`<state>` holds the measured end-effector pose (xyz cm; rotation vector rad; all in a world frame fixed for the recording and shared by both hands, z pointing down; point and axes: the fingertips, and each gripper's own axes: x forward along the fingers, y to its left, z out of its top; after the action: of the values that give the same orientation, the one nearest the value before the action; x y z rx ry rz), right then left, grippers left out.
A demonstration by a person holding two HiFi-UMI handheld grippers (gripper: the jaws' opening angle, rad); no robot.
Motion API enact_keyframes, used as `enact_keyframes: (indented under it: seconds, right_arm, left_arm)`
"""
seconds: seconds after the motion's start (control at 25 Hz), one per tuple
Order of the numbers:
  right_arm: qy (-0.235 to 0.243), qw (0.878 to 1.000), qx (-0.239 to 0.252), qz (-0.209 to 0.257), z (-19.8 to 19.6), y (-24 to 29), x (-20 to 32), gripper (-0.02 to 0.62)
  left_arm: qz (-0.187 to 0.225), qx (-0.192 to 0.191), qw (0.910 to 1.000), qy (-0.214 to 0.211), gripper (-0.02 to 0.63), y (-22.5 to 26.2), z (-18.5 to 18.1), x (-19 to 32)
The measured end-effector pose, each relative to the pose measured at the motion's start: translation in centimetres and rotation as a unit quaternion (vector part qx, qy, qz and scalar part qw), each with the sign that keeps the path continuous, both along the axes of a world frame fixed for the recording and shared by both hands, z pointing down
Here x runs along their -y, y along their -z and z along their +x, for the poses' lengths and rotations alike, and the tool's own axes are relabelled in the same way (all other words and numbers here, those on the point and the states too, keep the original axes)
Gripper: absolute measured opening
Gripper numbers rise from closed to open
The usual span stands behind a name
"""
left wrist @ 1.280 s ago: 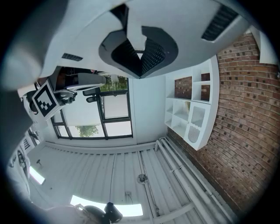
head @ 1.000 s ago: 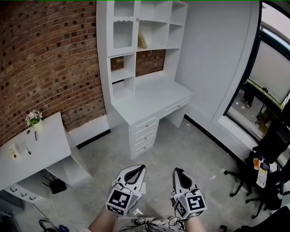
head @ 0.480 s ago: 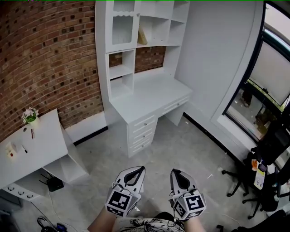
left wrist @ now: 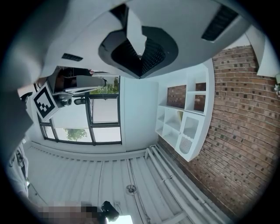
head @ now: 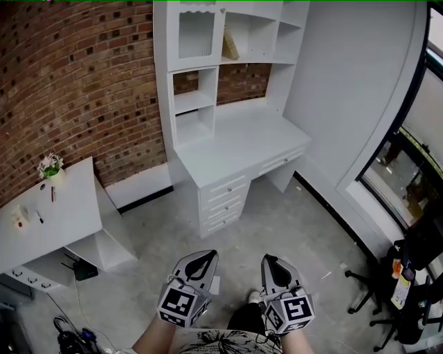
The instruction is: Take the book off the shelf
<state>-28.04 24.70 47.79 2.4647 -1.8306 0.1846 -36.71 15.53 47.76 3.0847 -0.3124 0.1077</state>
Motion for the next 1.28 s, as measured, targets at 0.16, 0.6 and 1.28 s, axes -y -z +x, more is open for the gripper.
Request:
enact_keyframes:
  seconds: [0.16,0.6,1.28]
  right_arm:
    - [0.023,1.0,0.01,0.007,5.8,0.3,1.2,0.008]
    - [0.073,0.997,0.0,0.021,25.4,2.9,2.8,0.008]
    - [0.1,0.995,-0.01,0.014,40.1,1.9,12.3,0.008]
  left_arm:
    - [0.005,0.019,0.9997,0.015,0.012,-0.4,5.6,0.1]
    - [0.009,-0.01,0.9955,0.093,0.012,2.5,23.7,1.5]
    - [0.0,0.0,0.9957,0.093,0.012,0.9,39.7,9.3]
